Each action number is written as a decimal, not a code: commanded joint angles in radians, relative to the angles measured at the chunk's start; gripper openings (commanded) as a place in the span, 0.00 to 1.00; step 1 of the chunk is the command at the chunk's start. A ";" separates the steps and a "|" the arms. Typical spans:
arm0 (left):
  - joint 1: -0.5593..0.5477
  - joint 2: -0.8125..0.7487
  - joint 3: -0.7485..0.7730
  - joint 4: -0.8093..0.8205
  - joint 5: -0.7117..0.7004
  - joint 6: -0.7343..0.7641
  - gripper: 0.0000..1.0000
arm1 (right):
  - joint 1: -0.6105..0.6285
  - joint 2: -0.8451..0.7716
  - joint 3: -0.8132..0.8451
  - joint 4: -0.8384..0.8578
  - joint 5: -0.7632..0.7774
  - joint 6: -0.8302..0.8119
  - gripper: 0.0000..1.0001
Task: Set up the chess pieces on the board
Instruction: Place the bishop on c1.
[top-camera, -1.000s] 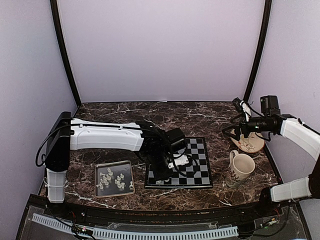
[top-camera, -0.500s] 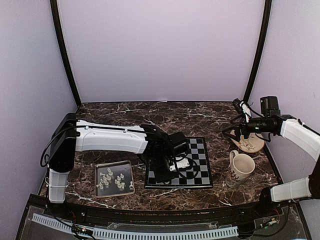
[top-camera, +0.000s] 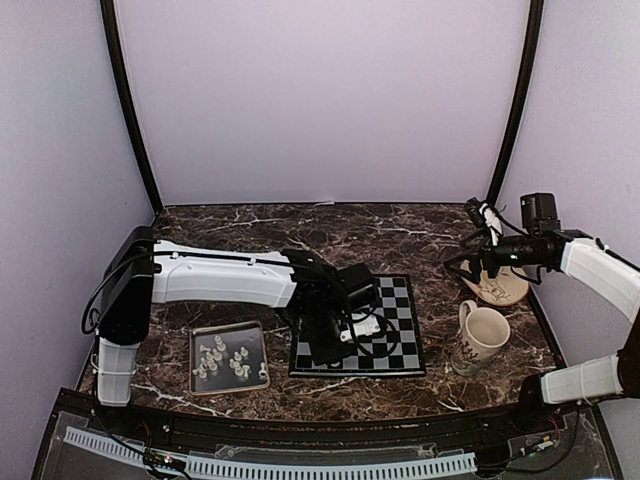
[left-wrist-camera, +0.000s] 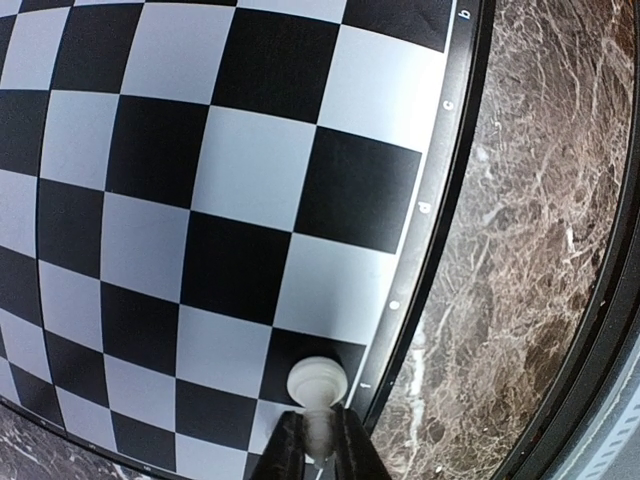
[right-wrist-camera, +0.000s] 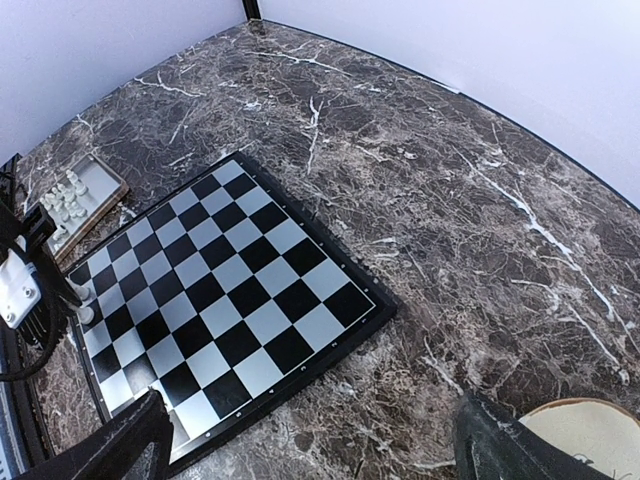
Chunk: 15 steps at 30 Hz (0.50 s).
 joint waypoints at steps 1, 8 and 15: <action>-0.006 0.011 0.021 0.008 -0.016 -0.001 0.13 | -0.003 -0.004 -0.007 0.016 -0.016 -0.007 0.98; -0.005 0.009 0.028 -0.001 -0.025 -0.008 0.19 | -0.003 0.000 -0.008 0.015 -0.020 -0.007 0.98; -0.006 -0.007 0.036 0.000 -0.032 -0.020 0.26 | -0.002 0.004 0.007 0.021 -0.030 0.025 0.98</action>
